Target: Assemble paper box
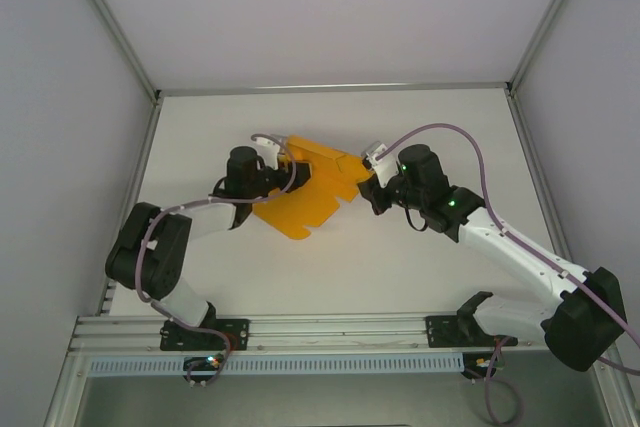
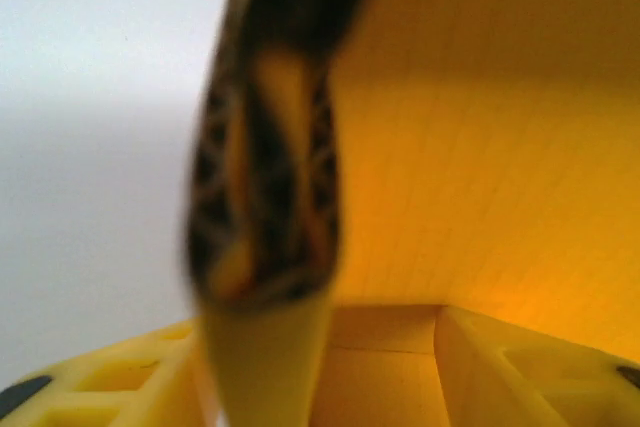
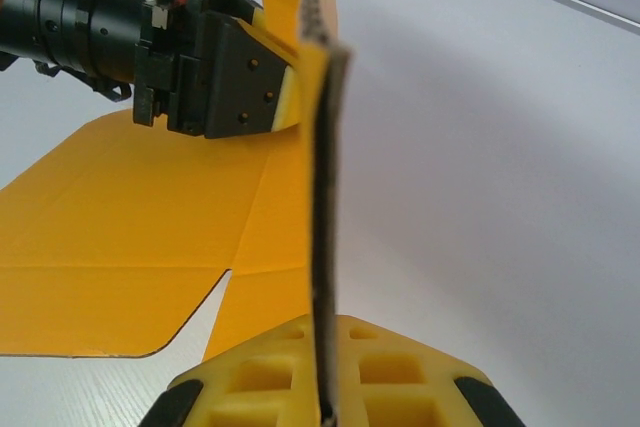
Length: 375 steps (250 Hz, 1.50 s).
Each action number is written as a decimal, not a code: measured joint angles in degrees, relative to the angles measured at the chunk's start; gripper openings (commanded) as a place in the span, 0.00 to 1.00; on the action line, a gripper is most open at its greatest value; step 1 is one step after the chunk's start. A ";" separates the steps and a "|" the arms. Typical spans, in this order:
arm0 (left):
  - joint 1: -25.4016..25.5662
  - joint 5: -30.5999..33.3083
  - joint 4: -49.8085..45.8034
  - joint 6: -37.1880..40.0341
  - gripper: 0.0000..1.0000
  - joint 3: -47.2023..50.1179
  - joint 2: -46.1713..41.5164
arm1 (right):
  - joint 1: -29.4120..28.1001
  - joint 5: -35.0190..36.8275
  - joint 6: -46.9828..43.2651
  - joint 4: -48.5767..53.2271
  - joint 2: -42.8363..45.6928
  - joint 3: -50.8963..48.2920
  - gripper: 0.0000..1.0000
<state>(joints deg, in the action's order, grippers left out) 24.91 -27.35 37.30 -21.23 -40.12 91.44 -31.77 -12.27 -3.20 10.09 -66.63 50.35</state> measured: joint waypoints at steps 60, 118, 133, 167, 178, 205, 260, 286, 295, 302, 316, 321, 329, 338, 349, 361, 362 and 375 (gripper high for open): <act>-0.26 3.56 -5.90 3.67 0.69 0.02 -9.27 | 0.66 0.04 0.02 0.39 0.00 0.00 0.00; -0.26 8.11 -11.37 5.42 0.64 -0.13 -10.45 | 0.87 -0.07 0.15 0.35 -0.02 0.00 0.00; -0.26 7.82 -11.89 5.42 0.60 -0.33 -8.72 | 0.87 -0.22 0.22 0.35 -0.04 0.00 0.00; -1.62 6.58 -12.07 5.18 0.55 -1.18 -5.07 | 0.87 -1.09 0.22 0.22 -0.09 0.00 0.00; -2.12 6.34 -11.98 4.81 0.53 -1.75 -4.20 | 0.87 -1.57 0.22 0.17 -0.09 0.00 0.00; -2.47 5.42 -10.47 4.11 0.51 -3.10 -2.73 | 0.87 -1.99 0.22 -0.15 -0.46 0.04 0.00; -2.56 2.71 -6.82 2.49 0.24 -5.18 -0.13 | 0.87 -2.78 0.28 -0.72 -0.79 0.02 0.00; -2.38 0.98 -5.97 2.21 0.05 -5.33 0.63 | 0.87 -2.78 0.44 -0.90 -1.22 0.04 0.00; -2.32 0.74 -5.92 2.78 0.00 -5.35 0.79 | 0.87 -2.75 0.46 -0.94 -1.31 0.04 0.04; -2.32 0.59 -5.92 2.97 0.00 -5.35 0.90 | 0.87 -2.75 0.50 -0.92 -1.31 0.02 0.13; -2.27 0.98 -5.95 3.15 0.00 -5.35 0.92 | 0.98 -2.67 0.87 -0.94 -1.36 0.04 0.30; -2.27 1.51 -5.95 3.04 0.00 -5.35 0.92 | 0.98 -2.54 1.31 -1.01 -1.36 0.02 0.37; -2.32 2.47 -5.99 3.04 0.00 -5.33 0.92 | 0.98 -2.12 1.60 -1.09 -1.36 0.04 0.50; -2.40 3.45 -5.99 3.13 0.00 -5.27 0.92 | 0.98 -1.31 2.05 -1.11 -1.33 0.04 0.61; -2.40 5.09 -6.01 3.50 0.00 -5.18 0.85 | 0.96 0.13 2.36 -1.07 -1.33 0.02 0.72; -2.25 6.78 -6.40 4.26 0.00 -4.94 0.70 | 0.98 2.03 2.89 -1.11 -1.27 0.04 0.80; -2.23 6.91 -6.49 4.39 0.00 -4.92 0.66 | 0.98 2.23 3.15 -1.11 -1.27 0.04 0.81; -1.55 9.64 -8.31 5.53 0.00 -4.81 0.09 | 0.98 4.55 3.80 -1.07 -1.07 0.04 0.88</act>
<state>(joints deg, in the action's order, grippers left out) 23.35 -17.72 28.99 -15.70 -44.93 91.53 -30.79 -7.73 0.60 9.02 -67.70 50.39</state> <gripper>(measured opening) 0.088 0.810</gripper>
